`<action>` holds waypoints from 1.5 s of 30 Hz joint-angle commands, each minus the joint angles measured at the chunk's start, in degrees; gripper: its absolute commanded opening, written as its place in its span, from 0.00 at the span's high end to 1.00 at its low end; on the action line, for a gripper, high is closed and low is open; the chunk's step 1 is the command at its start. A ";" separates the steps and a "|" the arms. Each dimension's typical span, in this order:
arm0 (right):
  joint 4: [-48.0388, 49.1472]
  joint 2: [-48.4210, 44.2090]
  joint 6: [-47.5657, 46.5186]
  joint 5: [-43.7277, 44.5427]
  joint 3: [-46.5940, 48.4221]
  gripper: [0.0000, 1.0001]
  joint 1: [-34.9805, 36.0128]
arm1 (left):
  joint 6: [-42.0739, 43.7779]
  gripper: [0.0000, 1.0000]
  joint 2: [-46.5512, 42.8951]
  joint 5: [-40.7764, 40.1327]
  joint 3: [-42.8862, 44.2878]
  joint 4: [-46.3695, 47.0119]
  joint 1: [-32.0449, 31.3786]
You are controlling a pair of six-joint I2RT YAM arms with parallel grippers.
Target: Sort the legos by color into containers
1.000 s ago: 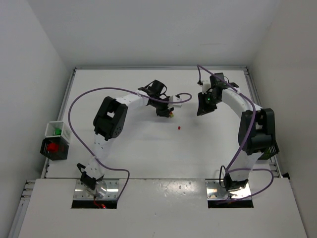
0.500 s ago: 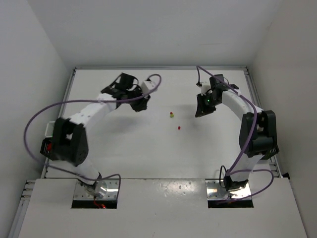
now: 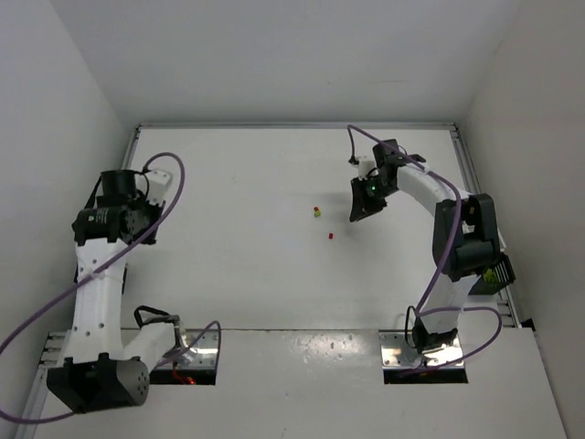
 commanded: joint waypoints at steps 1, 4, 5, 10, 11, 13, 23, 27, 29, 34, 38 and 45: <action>-0.40 -0.13 -1.51 -0.81 2.87 0.96 1.29 | 0.69 0.81 -3.73 -8.03 -1.02 -6.81 6.03; -0.93 -0.13 -1.51 -0.81 3.40 0.96 1.82 | 1.92 0.80 -3.74 -8.73 -2.86 -6.29 12.09; -0.93 -0.13 -1.51 -0.29 3.40 0.96 1.82 | 2.89 0.80 -3.74 -8.73 -4.09 -5.76 15.24; -0.93 -0.74 -2.04 -0.29 2.87 0.96 1.82 | 7.46 0.81 -0.94 -5.94 -6.82 -0.85 26.33; -0.93 -0.74 -2.04 -0.29 2.87 0.96 1.82 | 8.34 0.83 -0.32 -5.05 -6.82 -0.31 28.17; -0.93 -1.27 -2.04 -0.29 2.87 0.96 1.82 | 11.15 0.85 1.79 -3.64 -7.35 0.22 33.19; -0.93 -0.74 -2.04 0.24 2.87 0.96 1.82 | 18.72 0.85 8.82 -1.71 -7.35 7.33 43.92; -0.93 -0.74 -2.04 0.76 2.87 0.96 1.82 | 18.01 0.76 10.75 -0.56 -7.35 7.95 43.92; -0.93 -1.35 -2.04 1.38 2.87 0.96 1.82 | 17.40 0.71 12.42 1.01 -6.13 8.56 43.92; -0.93 -2.67 -2.04 2.52 2.87 0.96 1.82 | 16.26 0.55 15.93 3.56 -3.06 8.57 43.92; -5.64 -4.00 -4.76 3.93 5.31 0.97 1.82 | 16.26 0.14 16.47 5.67 0.02 8.57 43.92; -10.42 -10.93 -9.06 11.22 5.07 0.97 -0.90 | 14.86 0.00 14.72 19.47 9.77 2.69 42.44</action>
